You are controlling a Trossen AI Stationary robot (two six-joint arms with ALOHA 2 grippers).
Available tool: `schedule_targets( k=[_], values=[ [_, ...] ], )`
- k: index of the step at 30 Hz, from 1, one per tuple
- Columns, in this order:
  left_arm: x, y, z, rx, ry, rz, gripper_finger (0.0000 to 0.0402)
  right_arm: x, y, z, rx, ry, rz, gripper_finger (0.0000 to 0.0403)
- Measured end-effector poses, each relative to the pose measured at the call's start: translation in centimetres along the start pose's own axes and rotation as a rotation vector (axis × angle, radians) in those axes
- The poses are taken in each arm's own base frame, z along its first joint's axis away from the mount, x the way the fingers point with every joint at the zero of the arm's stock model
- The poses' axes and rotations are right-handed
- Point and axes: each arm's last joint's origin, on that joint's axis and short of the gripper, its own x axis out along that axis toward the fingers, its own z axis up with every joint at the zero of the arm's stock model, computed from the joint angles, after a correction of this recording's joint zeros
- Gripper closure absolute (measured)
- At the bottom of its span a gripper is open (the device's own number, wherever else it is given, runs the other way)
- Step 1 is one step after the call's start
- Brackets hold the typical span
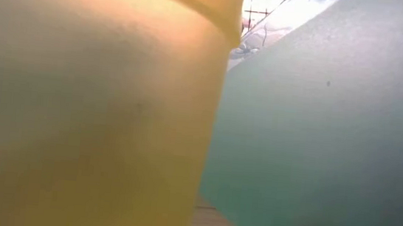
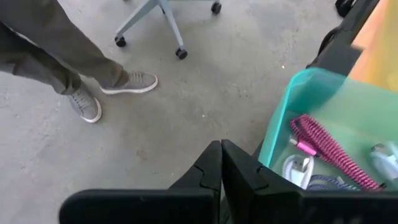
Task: Pick & Place USB Port
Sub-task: Adjust the bins
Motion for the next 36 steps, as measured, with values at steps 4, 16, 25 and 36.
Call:
schedule_targets(
  k=[4, 16, 25, 36],
  values=[
    [0.0, 0.0, 0.0, -0.004, -0.001, -0.001, 0.0402, 0.8, 0.0, -0.5, 0.021, 0.033, 0.002, 0.0403],
    [0.0, 0.0, 0.0, -0.006, -0.002, -0.003, 0.0401, 1.2, -0.6, -1.0, 0.024, 0.064, -0.080, 0.0403],
    [-0.1, -0.1, 0.0, -0.006, -0.001, -0.005, 0.0401, 1.3, -1.5, -1.6, 0.048, 0.099, -0.149, 0.0403],
    [-0.3, -0.1, -0.2, 0.002, 0.003, -0.007, 0.0401, 1.3, -1.9, -1.5, 0.093, 0.082, -0.194, 0.0403]
  ],
)
